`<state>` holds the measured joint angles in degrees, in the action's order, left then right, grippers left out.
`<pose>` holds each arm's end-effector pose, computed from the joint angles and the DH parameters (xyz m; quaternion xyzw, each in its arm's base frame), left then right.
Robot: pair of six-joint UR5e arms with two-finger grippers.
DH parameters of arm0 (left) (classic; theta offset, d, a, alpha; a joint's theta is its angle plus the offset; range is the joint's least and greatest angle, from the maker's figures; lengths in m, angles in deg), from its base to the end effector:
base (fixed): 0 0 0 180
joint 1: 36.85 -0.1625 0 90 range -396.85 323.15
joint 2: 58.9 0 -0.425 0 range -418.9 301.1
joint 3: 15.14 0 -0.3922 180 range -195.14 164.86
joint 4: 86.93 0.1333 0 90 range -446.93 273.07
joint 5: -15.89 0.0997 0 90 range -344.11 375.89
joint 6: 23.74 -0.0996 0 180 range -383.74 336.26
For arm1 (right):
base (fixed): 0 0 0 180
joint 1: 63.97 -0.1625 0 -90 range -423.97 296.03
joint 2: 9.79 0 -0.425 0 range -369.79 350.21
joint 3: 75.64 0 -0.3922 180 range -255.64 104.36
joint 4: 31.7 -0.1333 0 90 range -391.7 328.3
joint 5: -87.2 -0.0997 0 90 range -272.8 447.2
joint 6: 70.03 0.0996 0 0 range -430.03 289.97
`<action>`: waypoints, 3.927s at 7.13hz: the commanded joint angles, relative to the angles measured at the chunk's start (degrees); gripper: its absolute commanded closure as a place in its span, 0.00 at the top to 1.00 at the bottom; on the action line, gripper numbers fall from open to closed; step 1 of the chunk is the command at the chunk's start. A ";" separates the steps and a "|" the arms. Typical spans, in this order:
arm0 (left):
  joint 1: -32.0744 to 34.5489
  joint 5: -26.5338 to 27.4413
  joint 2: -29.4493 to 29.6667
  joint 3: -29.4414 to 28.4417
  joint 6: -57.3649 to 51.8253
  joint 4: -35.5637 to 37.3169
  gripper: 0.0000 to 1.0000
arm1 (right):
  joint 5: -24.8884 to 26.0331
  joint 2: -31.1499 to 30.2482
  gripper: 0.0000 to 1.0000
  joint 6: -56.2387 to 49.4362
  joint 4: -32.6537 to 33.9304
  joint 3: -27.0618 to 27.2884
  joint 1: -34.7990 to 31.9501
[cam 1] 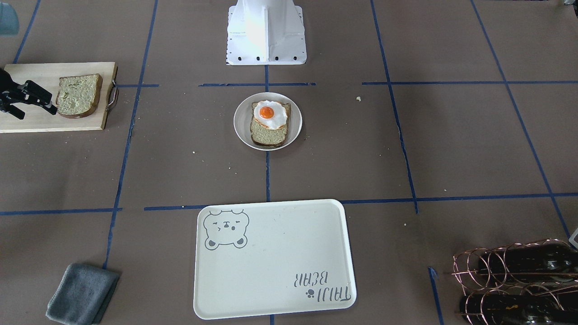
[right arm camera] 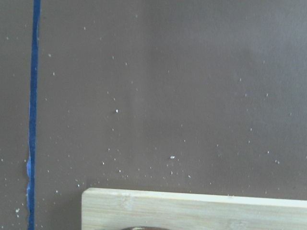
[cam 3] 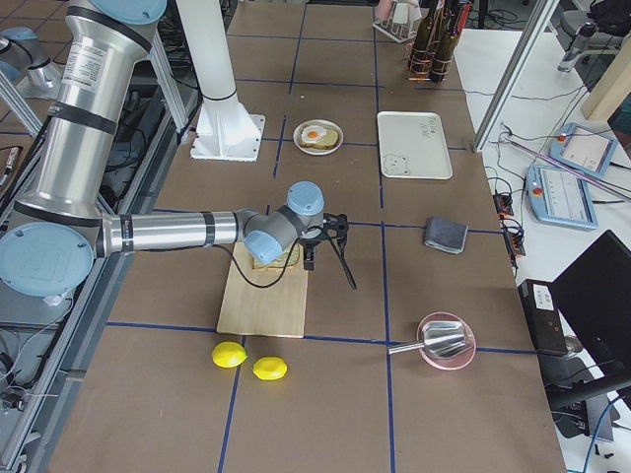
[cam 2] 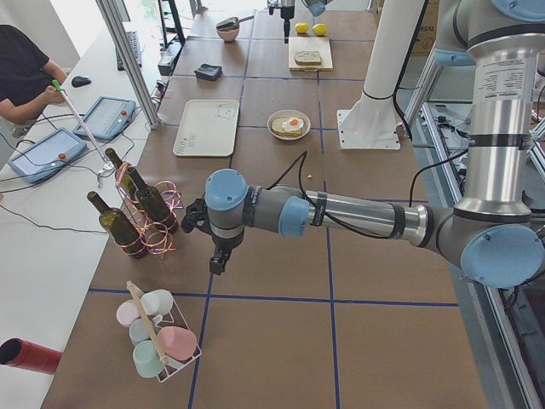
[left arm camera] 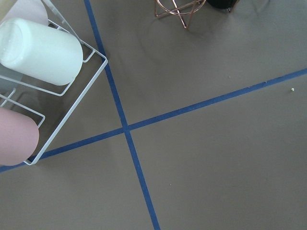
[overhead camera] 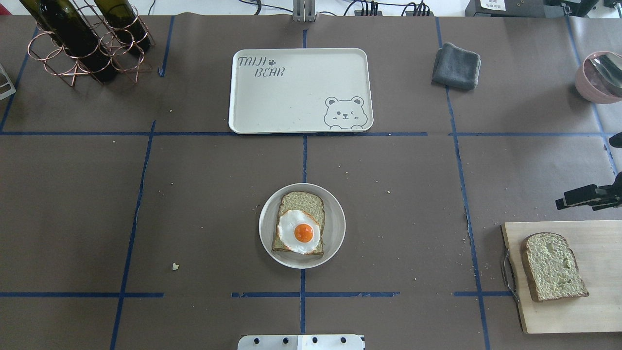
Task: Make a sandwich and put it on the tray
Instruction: 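Move the right gripper toward the bread slice on the wooden board, then grasp the bread slice on the wooden board with the right gripper, then lift the bread slice and carry it over the egg-topped bread on the plate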
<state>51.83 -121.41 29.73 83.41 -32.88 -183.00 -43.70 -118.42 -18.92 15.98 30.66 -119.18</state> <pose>-0.0488 -0.4927 0.5813 0.1326 0.3903 0.1290 0.9019 -0.1614 -0.3516 0.5748 0.0108 -0.4586 0.0067 0.8885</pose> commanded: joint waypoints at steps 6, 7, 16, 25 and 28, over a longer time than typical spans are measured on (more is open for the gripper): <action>0.00 0.01 -0.12 -0.12 0.00 -0.88 1.00 | 1.43 -5.19 0.70 15.07 -15.77 -6.10 8.10; 0.00 0.01 -0.12 0.14 0.00 -0.88 1.00 | 1.26 -5.80 0.69 14.98 -15.95 -6.10 8.10; 0.00 0.01 -0.21 0.23 0.00 -1.32 1.00 | 1.43 -5.90 0.58 15.25 -19.82 -7.68 10.74; 0.08 0.01 -0.21 2.87 0.09 -1.41 1.00 | 0.64 -6.51 0.00 21.21 -37.36 -7.50 9.34; 0.17 -0.07 -0.21 4.37 0.18 -1.32 1.00 | 0.90 2.57 0.00 33.67 -40.57 -6.01 9.42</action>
<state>51.97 -121.43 29.52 87.48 -32.73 -184.32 -42.91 -120.96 9.60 -24.13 24.32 -109.81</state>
